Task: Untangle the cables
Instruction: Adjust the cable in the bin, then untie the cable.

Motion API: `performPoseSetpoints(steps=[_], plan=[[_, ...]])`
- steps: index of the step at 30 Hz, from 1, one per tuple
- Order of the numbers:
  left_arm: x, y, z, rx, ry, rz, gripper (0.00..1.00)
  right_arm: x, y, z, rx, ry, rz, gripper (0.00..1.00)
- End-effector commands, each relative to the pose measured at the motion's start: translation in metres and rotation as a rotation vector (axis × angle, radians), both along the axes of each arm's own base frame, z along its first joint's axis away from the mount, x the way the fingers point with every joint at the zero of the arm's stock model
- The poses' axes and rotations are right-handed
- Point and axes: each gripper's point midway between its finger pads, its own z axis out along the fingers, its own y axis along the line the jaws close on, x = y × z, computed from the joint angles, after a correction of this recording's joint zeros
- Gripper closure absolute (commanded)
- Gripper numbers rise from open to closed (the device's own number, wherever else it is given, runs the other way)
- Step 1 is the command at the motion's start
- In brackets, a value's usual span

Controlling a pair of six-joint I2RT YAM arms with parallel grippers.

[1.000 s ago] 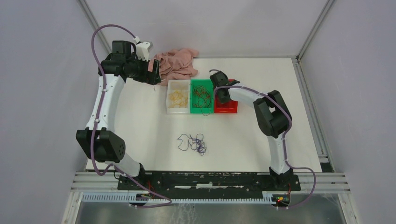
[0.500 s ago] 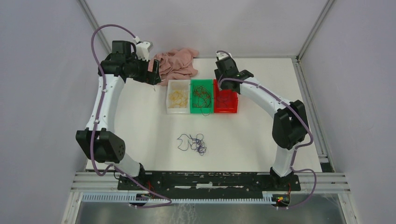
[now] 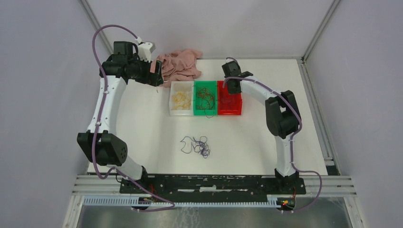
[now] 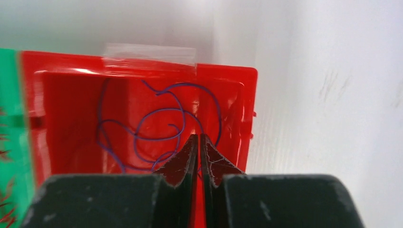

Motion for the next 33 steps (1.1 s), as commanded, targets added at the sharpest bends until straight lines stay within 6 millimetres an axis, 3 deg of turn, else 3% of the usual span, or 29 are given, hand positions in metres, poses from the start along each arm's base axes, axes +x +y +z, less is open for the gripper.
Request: performPoseSetpoints(steps=[1,6,10,14,17,19,21,23,24,26,30,33], plan=[[-0.002,0.005,0.023,0.032,-0.085,-0.024,0.01,0.013,0.004,-0.009,0.019,-0.007,-0.032,0.91],[-0.001,0.007,0.022,0.042,-0.083,-0.018,0.01,0.013,0.008,-0.024,0.022,0.019,-0.03,0.92],[-0.003,0.006,0.021,0.043,-0.083,-0.027,0.01,0.015,0.017,0.009,0.089,-0.035,-0.006,0.83],[-0.007,0.002,0.026,0.034,-0.101,-0.058,0.01,0.007,0.024,0.061,0.173,-0.111,0.015,0.62],[-0.014,-0.002,0.028,0.025,-0.127,-0.091,0.01,-0.012,0.025,0.098,0.222,-0.167,0.036,0.46],[-0.023,-0.007,0.03,0.011,-0.149,-0.124,0.01,-0.029,0.025,0.115,0.254,-0.197,0.058,0.3],[-0.033,-0.012,0.027,-0.002,-0.156,-0.167,0.01,-0.044,0.025,0.13,0.316,-0.24,0.065,0.04],[-0.046,-0.019,0.02,-0.012,-0.155,-0.227,0.01,-0.054,0.013,0.138,0.416,-0.274,-0.063,0.01],[-0.055,-0.023,0.016,-0.02,-0.155,-0.272,0.01,-0.062,0.011,0.139,0.451,-0.25,-0.048,0.01],[-0.077,-0.035,-0.003,-0.047,-0.121,-0.369,0.01,-0.078,0.023,0.137,0.512,-0.201,0.048,0.01],[-0.115,-0.056,-0.053,0.013,0.007,-0.511,0.01,-0.133,0.078,0.124,0.594,-0.133,0.303,0.01],[-0.123,-0.058,-0.065,0.044,0.003,-0.551,0.01,-0.183,0.125,0.094,0.547,-0.043,0.489,0.13]])
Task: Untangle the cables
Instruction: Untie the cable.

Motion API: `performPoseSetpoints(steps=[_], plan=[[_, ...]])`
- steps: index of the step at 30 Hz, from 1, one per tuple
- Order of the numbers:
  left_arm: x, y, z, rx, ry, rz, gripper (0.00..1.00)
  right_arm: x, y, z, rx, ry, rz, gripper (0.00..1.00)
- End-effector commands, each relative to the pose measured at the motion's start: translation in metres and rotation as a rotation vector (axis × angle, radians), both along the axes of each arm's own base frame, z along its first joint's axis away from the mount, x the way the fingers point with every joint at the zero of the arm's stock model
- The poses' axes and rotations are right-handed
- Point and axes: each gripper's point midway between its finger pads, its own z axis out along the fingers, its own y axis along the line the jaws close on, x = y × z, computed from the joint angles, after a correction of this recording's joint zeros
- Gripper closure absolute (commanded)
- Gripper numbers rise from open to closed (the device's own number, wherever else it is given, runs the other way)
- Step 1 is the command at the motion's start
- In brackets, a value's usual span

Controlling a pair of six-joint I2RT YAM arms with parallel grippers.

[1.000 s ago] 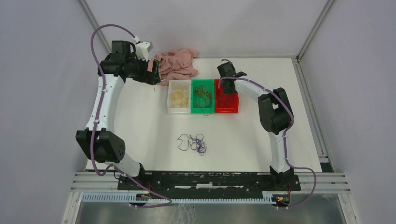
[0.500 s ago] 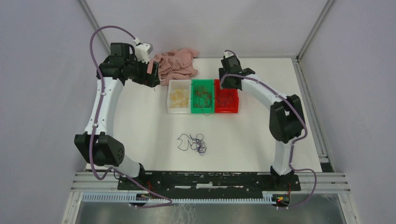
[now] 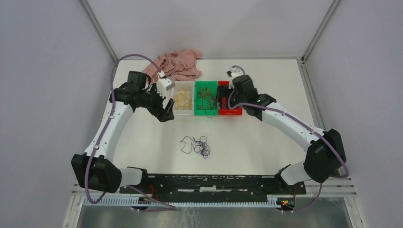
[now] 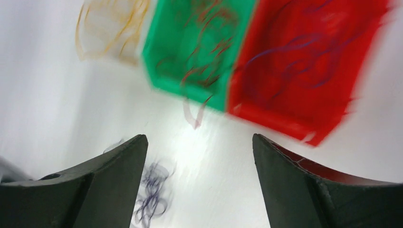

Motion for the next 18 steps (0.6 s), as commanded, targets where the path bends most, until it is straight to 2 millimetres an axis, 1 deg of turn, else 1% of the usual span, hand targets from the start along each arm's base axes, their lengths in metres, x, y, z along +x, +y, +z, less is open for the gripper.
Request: performPoseSetpoints(steps=[1,3,4,6,8,11,14,18], plan=[[-0.015,-0.009,-0.009,0.037,-0.058,-0.144,0.01,-0.082,0.09,-0.032,0.002,0.047,0.374,0.17],[-0.01,-0.008,-0.002,0.034,-0.09,-0.137,0.01,-0.113,0.12,-0.048,-0.027,0.068,0.475,0.22],[-0.007,-0.007,0.002,0.03,-0.104,-0.13,0.01,-0.126,0.135,-0.053,-0.036,0.075,0.515,0.24],[0.001,-0.003,0.01,0.025,-0.128,-0.105,0.01,-0.145,0.159,-0.061,-0.065,0.088,0.574,0.28],[0.008,0.005,0.016,0.025,-0.143,-0.077,0.01,-0.159,0.178,-0.071,-0.079,0.107,0.608,0.31],[0.015,0.015,0.024,0.015,-0.163,-0.042,0.01,-0.165,0.195,-0.09,-0.099,0.149,0.617,0.36],[0.019,0.026,0.035,0.003,-0.195,-0.009,0.01,-0.162,0.201,-0.109,-0.115,0.182,0.598,0.4],[0.027,0.036,0.046,-0.011,-0.231,0.025,0.01,-0.159,0.211,-0.124,-0.116,0.209,0.592,0.43]])
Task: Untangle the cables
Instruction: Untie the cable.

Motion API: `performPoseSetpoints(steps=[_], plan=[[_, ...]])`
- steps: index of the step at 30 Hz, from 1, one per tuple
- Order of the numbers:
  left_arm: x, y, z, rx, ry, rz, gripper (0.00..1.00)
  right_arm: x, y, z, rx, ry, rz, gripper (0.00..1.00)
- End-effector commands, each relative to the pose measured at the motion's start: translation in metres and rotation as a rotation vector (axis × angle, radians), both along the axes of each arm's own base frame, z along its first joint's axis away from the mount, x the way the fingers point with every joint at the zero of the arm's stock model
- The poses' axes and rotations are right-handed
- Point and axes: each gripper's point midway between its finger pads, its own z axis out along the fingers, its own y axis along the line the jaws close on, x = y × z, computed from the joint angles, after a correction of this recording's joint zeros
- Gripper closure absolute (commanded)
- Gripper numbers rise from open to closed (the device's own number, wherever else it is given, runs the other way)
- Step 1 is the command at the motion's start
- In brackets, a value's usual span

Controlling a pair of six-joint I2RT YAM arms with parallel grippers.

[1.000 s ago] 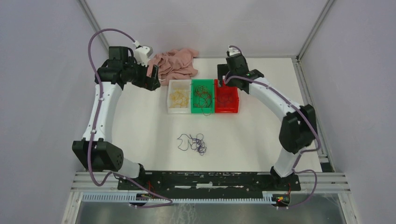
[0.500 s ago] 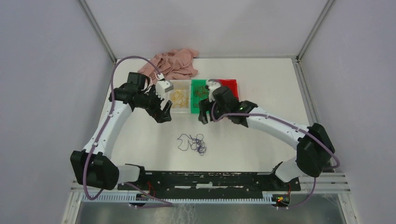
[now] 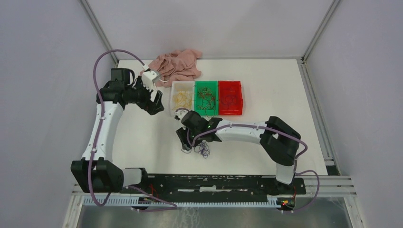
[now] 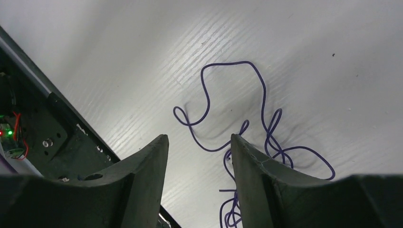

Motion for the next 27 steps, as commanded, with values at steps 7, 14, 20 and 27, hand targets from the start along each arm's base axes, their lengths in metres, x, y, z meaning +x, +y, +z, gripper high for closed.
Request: performPoseSetpoints(steps=[7,14,20,27], plan=[[0.016,0.004,0.044,-0.023,-0.175,-0.028,0.01,0.014,0.046,-0.006,0.084,0.034,-0.016,0.51],[0.015,0.009,0.037,0.014,-0.183,-0.032,0.01,0.02,0.042,0.011,0.103,0.022,-0.023,1.0],[-0.013,-0.001,0.006,0.021,-0.169,-0.181,0.01,0.034,0.017,0.088,0.277,-0.016,-0.017,1.0],[-0.08,-0.041,-0.013,-0.1,-0.27,-0.497,0.01,0.013,0.009,0.16,0.444,0.014,0.142,1.0]])
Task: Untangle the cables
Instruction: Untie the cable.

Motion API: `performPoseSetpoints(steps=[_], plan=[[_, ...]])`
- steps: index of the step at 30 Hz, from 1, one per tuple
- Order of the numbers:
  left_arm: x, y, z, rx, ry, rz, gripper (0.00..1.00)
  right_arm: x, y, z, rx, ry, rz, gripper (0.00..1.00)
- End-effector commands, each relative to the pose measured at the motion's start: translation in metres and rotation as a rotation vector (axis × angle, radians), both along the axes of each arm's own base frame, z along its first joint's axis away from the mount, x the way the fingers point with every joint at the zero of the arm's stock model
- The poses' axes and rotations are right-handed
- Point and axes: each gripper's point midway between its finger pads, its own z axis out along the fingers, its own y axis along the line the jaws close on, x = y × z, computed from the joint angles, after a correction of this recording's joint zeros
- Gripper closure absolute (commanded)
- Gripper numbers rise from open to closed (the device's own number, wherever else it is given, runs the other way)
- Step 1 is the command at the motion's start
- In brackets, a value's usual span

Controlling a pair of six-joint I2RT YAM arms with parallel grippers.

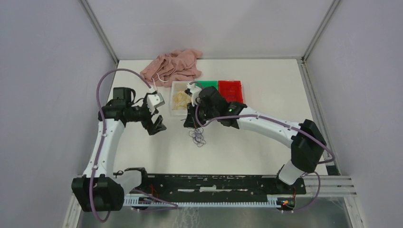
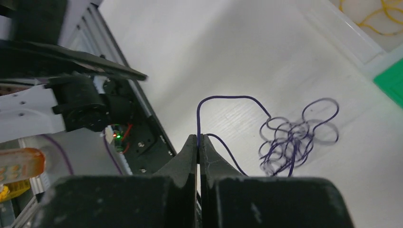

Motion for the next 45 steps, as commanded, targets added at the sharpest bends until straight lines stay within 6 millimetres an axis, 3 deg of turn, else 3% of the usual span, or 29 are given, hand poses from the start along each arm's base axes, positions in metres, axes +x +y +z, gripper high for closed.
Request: performPoseSetpoints(steps=[1,10,23,28,32,37,41,43,45], plan=[[-0.04,-0.033,0.018,-0.096,-0.193,-0.262,0.0,-0.028,0.01,0.056,0.156,-0.008,0.179,1.0],[-0.047,-0.043,0.03,-0.073,-0.402,-0.341,0.12,-0.051,0.017,0.09,0.281,0.046,0.311,1.0],[-0.089,-0.089,0.011,-0.205,-0.241,-0.485,0.31,-0.059,0.029,0.115,0.385,0.118,0.35,1.0],[-0.079,-0.097,0.012,-0.231,-0.215,-0.431,0.56,-0.061,0.025,0.123,0.39,0.103,0.352,1.0],[-0.075,-0.094,0.012,-0.217,-0.216,-0.402,0.86,-0.061,0.019,0.127,0.392,0.08,0.338,1.0],[-0.077,-0.09,0.01,-0.189,-0.241,-0.393,0.91,-0.05,0.005,0.14,0.449,0.077,0.284,1.0],[-0.074,-0.09,0.019,-0.196,-0.263,-0.377,0.97,-0.046,-0.005,0.145,0.469,0.086,0.259,0.65],[-0.071,-0.09,0.031,-0.2,-0.287,-0.372,0.97,-0.036,-0.014,0.147,0.482,0.074,0.214,0.43],[-0.07,-0.092,0.042,-0.216,-0.294,-0.369,0.97,-0.022,-0.028,0.148,0.491,0.047,0.142,0.29]])
